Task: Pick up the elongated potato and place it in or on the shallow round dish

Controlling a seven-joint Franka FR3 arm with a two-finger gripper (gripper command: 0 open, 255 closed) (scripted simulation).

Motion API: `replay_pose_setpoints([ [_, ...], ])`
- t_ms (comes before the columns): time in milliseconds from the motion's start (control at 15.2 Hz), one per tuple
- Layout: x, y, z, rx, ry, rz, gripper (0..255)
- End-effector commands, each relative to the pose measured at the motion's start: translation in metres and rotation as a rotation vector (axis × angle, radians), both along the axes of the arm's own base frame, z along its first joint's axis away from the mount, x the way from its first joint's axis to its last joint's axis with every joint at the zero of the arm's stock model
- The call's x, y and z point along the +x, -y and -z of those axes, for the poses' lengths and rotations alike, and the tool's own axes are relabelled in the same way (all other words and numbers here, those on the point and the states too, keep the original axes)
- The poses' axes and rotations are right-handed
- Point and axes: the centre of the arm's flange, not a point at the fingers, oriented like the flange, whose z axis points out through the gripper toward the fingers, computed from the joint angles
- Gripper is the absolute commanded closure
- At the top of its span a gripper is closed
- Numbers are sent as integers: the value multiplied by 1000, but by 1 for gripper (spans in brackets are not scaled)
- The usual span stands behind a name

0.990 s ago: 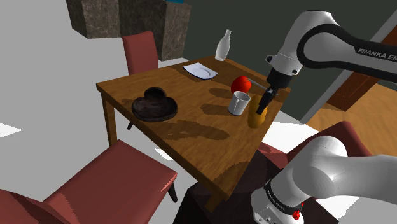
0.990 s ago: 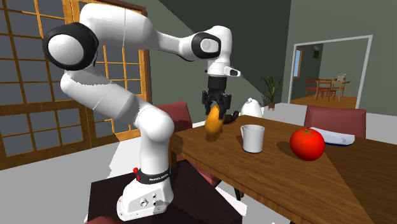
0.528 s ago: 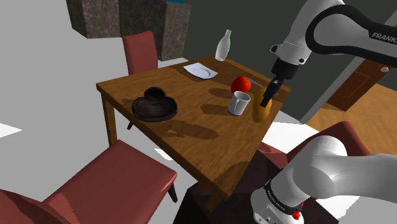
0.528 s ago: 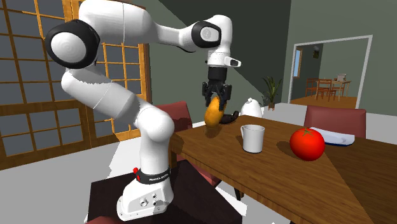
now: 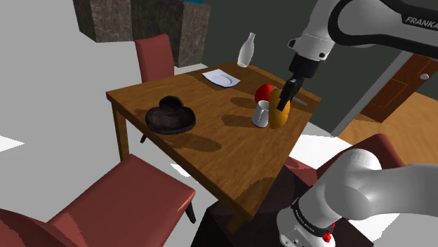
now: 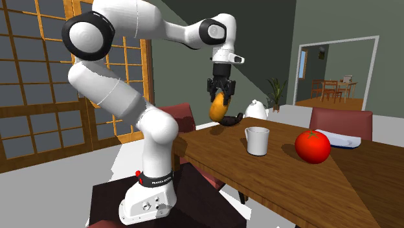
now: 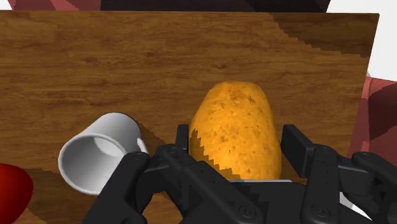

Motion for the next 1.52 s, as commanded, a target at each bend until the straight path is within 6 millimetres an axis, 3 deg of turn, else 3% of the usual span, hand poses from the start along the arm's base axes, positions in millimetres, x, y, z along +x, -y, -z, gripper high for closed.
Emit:
replay_pose_setpoints([
  [0,20,-21,0,1,0,0,255],
  [1452,203,-246,-4,1,0,0,255],
])
